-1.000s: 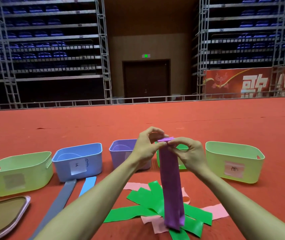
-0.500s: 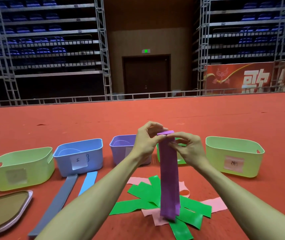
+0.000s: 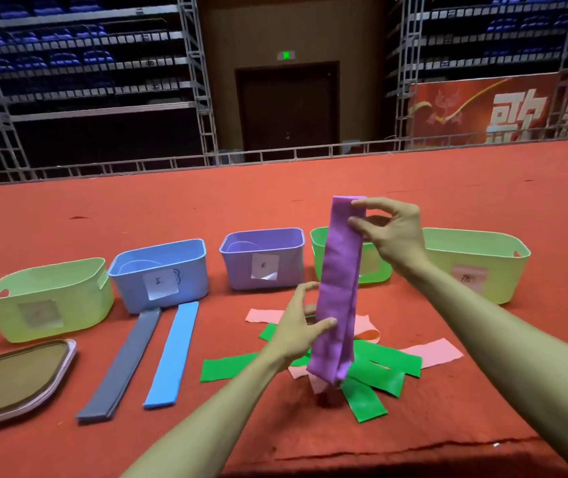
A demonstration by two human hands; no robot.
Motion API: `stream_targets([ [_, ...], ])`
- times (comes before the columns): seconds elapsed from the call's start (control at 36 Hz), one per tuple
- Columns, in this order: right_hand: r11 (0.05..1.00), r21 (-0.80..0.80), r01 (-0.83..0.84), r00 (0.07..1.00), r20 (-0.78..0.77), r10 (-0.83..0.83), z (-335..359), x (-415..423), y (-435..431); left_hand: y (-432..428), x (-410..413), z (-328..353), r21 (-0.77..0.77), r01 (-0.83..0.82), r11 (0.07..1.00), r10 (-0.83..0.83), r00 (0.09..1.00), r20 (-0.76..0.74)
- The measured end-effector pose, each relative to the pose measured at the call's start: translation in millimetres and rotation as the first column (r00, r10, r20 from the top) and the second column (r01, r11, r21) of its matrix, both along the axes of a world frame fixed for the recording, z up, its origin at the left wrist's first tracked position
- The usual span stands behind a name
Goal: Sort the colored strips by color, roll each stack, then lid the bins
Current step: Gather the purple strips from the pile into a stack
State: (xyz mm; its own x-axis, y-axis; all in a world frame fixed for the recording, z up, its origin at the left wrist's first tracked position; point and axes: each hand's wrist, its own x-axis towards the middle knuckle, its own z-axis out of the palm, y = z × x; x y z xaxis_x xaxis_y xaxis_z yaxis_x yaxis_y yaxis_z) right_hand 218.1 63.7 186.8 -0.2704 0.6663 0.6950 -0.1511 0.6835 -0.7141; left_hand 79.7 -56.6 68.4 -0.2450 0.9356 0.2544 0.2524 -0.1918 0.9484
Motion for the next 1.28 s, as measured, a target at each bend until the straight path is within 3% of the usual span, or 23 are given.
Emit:
stream_targets([
  [0.11, 0.994, -0.065, 0.092, 0.996, -0.008, -0.093, -10.1, 1.8, 11.3, -12.9, -5.1, -16.6, -0.033, 0.001, 0.999, -0.006, 0.990, -0.143],
  [0.28, 0.947, -0.268, 0.178, 0.982, -0.018, -0.189, -49.0, 12.3, 37.4, -34.7, -28.4, -39.8, -0.170, 0.003, 0.985, -0.013, 0.998, -0.056],
  [0.44, 0.872, -0.390, 0.295, 0.954, 0.076, -0.289, -133.8, 21.2, 38.4, -46.4, -54.0, -49.6, -0.380, 0.055, 0.923, -0.113, 0.985, -0.131],
  [0.56, 0.820, -0.388, 0.421, 0.907, 0.170, -0.385, -185.5, 24.1, 31.2, -43.8, -60.7, -64.4, -0.475, -0.022, 0.880, -0.121, 0.956, -0.268],
  [0.64, 0.795, -0.320, 0.515, 0.856, 0.246, -0.455, -211.3, 31.6, 24.1, -37.9, -62.9, -73.3, -0.451, -0.104, 0.887, -0.102, 0.907, -0.409],
  [0.78, 0.765, -0.361, 0.533, 0.846, 0.241, -0.476, -236.9, 40.2, 27.1, -37.9, -61.9, -77.2, -0.337, -0.197, 0.921, -0.033, 0.821, -0.570],
  [0.89, 0.782, -0.352, 0.515, 0.857, 0.217, -0.467, -238.1, 37.6, 28.3, -49.2, -59.7, -85.3, -0.325, -0.230, 0.917, 0.028, 0.851, -0.524],
  [1.08, 0.788, -0.348, 0.508, 0.861, 0.211, -0.463, -240.1, 38.3, 28.2, -67.5, -52.8, -92.2, -0.269, -0.249, 0.931, 0.040, 0.798, -0.601],
  [1.28, 0.768, -0.372, 0.521, 0.853, 0.249, -0.458, -237.7, 38.7, 23.6, -75.5, -46.5, -96.7, -0.216, -0.280, 0.935, 0.111, 0.814, -0.571],
])
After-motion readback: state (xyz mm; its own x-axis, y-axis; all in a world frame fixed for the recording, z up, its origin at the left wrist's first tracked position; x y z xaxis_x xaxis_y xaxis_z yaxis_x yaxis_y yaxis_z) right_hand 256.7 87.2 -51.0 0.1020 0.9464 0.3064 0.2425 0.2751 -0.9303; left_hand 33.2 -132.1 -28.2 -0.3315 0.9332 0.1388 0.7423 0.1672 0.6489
